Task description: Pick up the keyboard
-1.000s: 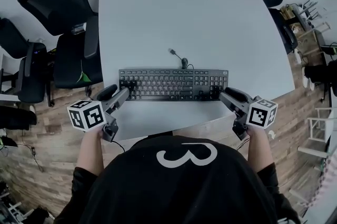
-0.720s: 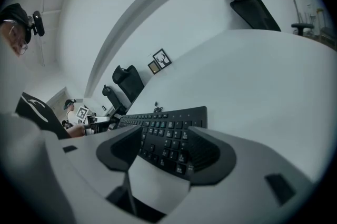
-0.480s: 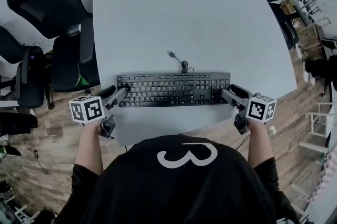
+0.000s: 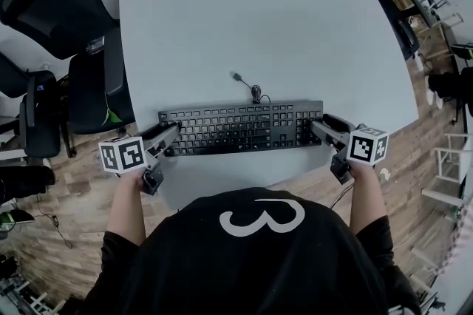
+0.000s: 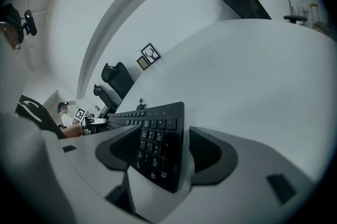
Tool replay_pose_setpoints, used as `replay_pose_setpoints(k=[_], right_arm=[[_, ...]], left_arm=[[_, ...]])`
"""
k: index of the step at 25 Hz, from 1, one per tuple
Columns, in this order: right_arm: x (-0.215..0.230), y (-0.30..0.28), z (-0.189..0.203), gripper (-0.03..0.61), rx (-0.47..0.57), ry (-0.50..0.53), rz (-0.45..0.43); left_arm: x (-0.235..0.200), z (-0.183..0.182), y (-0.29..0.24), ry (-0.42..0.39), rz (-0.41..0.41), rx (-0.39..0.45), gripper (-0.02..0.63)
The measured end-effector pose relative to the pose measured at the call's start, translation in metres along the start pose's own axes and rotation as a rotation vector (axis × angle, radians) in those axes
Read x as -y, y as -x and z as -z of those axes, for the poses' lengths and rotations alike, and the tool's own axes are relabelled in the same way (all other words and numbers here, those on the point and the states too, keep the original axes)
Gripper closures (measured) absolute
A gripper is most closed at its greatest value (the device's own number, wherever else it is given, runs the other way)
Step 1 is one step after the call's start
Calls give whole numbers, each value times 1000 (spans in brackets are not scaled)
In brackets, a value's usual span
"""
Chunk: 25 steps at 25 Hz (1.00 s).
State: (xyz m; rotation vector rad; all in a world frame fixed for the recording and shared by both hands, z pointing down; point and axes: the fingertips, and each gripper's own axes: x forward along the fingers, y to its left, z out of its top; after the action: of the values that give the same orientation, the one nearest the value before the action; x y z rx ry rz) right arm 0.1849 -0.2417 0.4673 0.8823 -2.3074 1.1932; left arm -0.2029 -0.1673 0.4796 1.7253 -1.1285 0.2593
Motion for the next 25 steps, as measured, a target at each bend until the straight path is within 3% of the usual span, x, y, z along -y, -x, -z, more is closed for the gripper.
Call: replay_pose_setpoints(k=[5,13,17,20,25], right_arm=[[-4,-11,5,301,-43,-16,-22],[-5,-17,9,304,-80,-58,-44],[-3,-18,10,311,-114,-42,-41],[2,-19,10,371,-139,-35,-26],[2,-18,9,371,-132,-52,-22]], left_arm=[[-3,0,-2,13,8,-5,351],[6,1,-4,72,94,-21,353],[5,2,-6,54,98,-42,356],[1,3,-6,42,82,-63,379],[-1,3,-6,18,76,-74,414]])
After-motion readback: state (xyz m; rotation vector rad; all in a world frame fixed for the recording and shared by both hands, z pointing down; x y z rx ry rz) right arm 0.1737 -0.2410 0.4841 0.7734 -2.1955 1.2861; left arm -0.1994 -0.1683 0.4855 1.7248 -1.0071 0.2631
